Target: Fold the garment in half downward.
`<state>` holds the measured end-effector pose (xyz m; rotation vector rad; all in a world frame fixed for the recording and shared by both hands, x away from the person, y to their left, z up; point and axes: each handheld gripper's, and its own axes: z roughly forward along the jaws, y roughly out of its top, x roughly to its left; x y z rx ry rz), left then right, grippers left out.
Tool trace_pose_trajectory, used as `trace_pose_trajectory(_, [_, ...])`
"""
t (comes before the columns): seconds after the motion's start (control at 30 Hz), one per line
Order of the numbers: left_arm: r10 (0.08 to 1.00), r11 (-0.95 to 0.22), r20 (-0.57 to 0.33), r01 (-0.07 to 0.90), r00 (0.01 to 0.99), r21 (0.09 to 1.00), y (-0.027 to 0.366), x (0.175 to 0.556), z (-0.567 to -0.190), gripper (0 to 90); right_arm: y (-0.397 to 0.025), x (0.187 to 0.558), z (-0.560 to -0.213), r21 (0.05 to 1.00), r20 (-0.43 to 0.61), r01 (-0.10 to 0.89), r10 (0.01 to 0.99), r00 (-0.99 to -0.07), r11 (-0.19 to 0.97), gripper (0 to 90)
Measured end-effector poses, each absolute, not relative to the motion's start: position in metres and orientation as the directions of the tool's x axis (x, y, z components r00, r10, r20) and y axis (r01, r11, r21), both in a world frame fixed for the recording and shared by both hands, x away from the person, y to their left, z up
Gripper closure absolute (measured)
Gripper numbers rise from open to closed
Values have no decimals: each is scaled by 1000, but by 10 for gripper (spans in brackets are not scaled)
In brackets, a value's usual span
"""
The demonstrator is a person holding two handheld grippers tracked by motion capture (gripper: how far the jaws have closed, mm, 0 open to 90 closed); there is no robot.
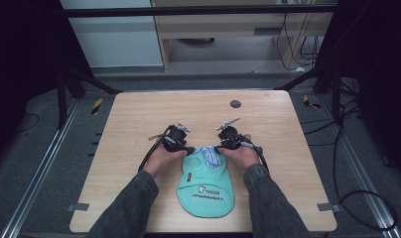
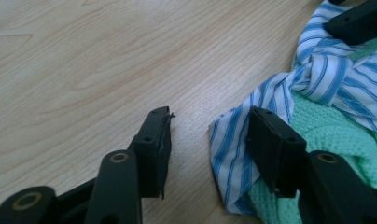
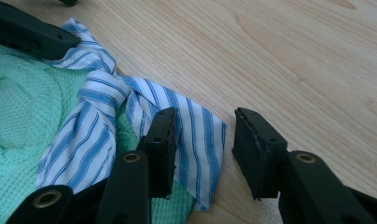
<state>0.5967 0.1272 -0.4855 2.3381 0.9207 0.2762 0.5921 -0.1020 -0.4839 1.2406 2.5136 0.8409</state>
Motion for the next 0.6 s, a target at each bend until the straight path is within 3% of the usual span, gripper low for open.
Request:
trace_pose_trajectory(0.13, [668,-584,-18,539,744,607,127,595,-486,479,-100,591,-483,574,51,653,775,-631,494,658])
trace_pose_trajectory(0.33, [636,-603,-29,520,771,605,123,589,-485,693,-97,588,-482,562,50,649,762,-646,513,744])
trace_pose_trajectory(0.6, [624,-610,-37,515,781,602,120,587,-484,830,-95,583,-480,548,13,617,731,-682,565,820])
